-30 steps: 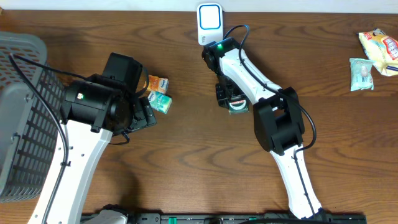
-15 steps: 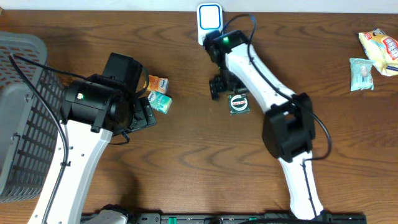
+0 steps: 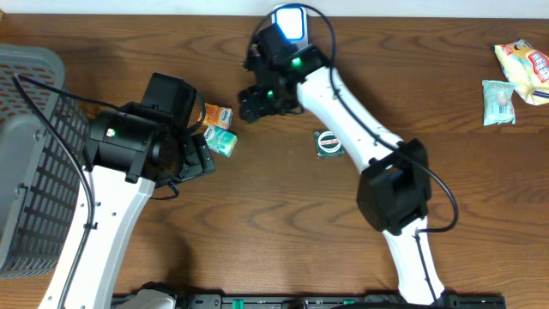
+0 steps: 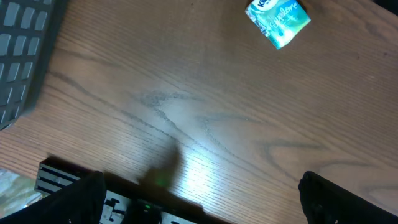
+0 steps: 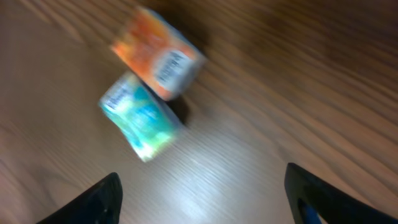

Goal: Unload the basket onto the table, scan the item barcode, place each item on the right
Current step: 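Lower the Zam-Buk tin onto the table centre and release it, then reach the right gripper left to the green Kleenex tissue pack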

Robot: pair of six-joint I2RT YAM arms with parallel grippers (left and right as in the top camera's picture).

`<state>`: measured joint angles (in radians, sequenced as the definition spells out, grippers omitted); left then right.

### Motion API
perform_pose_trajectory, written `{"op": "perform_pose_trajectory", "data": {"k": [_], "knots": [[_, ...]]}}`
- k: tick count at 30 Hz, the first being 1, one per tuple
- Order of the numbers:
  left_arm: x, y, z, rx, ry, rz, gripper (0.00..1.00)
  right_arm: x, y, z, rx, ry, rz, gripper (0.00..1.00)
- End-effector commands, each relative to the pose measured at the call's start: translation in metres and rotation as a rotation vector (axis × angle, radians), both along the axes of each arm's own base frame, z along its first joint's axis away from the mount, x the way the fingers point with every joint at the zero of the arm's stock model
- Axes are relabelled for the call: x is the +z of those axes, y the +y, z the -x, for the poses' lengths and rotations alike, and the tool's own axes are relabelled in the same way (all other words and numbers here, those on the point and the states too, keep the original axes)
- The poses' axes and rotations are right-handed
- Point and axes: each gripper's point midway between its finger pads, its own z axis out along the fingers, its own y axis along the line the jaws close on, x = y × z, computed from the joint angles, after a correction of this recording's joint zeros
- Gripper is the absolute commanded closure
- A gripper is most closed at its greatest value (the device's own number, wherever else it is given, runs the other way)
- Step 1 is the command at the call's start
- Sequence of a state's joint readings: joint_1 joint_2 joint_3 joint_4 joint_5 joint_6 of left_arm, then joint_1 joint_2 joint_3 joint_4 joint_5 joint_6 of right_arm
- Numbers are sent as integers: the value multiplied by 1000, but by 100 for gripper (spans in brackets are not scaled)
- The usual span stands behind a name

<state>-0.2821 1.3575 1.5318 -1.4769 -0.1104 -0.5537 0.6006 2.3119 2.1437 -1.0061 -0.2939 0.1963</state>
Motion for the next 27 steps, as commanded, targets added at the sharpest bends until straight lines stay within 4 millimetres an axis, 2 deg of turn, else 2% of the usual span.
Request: {"op": "perform_pose_trajectory", "data": {"k": [1,4,8,12,14,16,21,24,27], "knots": [[2,2,0,14,-8,1,2,-28,29,14,70,29,-12,25],[2,2,0,14,-8,1,2,-42,46,19,100,20,-19,32],[2,2,0,14,-8,1,2,-59,58,23,122,21,-18,42],[2,2,0,14,-8,1,2,-73,63,26,132,33,-11,42],[2,2,0,14,-8,1,2,-80,63,29,135,44,-2,47],[2,2,0,14,-8,1,3,-86,62,32,136,61,11,57],[2,2,0,14,-8,1,2,-87,55,40,136,95,38,78],[2,2,0,14,-8,1,2,-82,48,41,139,103,49,99],[2,2,0,14,-8,1,2,-69,32,38,116,100,82,99]]}}
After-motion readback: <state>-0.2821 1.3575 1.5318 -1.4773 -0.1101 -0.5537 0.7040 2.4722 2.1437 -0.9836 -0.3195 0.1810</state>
